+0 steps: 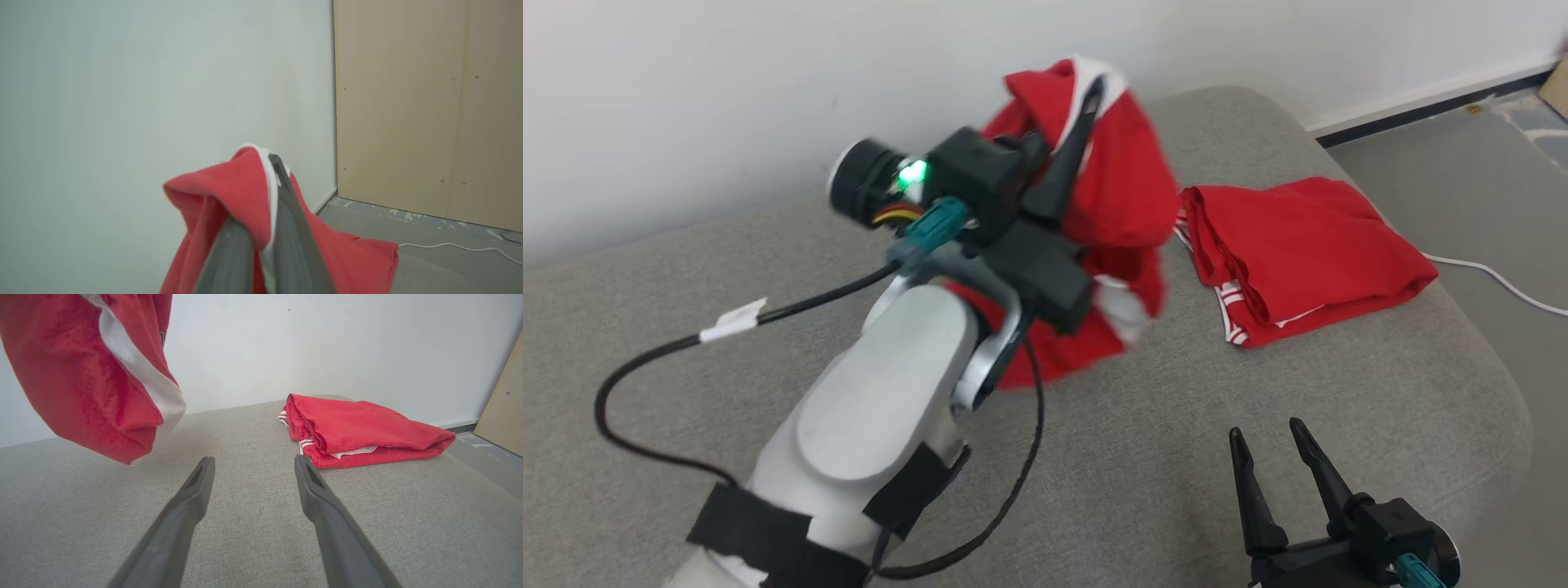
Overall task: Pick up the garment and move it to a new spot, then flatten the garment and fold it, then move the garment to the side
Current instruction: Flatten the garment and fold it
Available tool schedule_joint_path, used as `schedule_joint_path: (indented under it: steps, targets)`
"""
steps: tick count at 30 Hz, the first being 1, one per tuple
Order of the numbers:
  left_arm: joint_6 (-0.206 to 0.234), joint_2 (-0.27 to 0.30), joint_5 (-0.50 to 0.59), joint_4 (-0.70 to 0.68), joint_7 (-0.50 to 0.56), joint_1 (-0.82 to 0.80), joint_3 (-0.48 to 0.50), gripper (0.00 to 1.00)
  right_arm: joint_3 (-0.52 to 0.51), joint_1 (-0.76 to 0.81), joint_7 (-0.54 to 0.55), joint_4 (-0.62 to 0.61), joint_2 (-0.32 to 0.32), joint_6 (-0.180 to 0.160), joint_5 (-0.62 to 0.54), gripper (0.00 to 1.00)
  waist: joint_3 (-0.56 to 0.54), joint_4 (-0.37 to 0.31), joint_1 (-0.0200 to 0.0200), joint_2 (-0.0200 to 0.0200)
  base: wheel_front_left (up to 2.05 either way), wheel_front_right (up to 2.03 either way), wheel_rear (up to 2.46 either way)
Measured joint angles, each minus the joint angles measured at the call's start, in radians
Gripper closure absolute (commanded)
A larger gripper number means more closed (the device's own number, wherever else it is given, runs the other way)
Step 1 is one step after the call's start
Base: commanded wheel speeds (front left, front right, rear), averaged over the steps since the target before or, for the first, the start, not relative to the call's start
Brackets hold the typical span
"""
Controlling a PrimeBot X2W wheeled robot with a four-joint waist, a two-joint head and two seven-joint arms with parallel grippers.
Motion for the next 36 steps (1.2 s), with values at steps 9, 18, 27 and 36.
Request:
schedule_joint_path:
  steps: [9, 18, 27, 36]
  targets:
    - [-0.029, -0.019, -0.126, 0.010, -0.002, -0.081, -0.068, 1.00, 0.002, -0.003, 0.000, 0.001, 0.001, 0.000, 0.014, 0.00, 0.003, -0.029, 0.0000, 0.0000, 0.00, 0.00, 0.00]
    - [0.102, 0.047, -0.212, 0.168, 0.108, 0.069, -0.018, 1.00, -0.010, 0.005, 0.000, -0.012, 0.001, 0.000, 0.007, 0.00, 0.021, 0.020, 0.0000, 0.0000, 0.00, 0.00, 0.00]
    - [0.197, 0.136, -0.255, 0.317, 0.008, 0.146, 0.093, 0.00, 0.009, -0.022, 0.000, -0.021, 0.000, 0.000, -0.011, 0.00, 0.056, 0.112, 0.0000, 0.0000, 0.00, 0.00, 0.00]
    - [0.152, 0.111, -0.298, 0.422, 0.013, 0.166, 0.104, 0.00, -0.002, -0.028, 0.000, -0.021, -0.008, 0.000, -0.011, 0.00, 0.071, 0.147, 0.0000, 0.0000, 0.00, 0.00, 0.00]
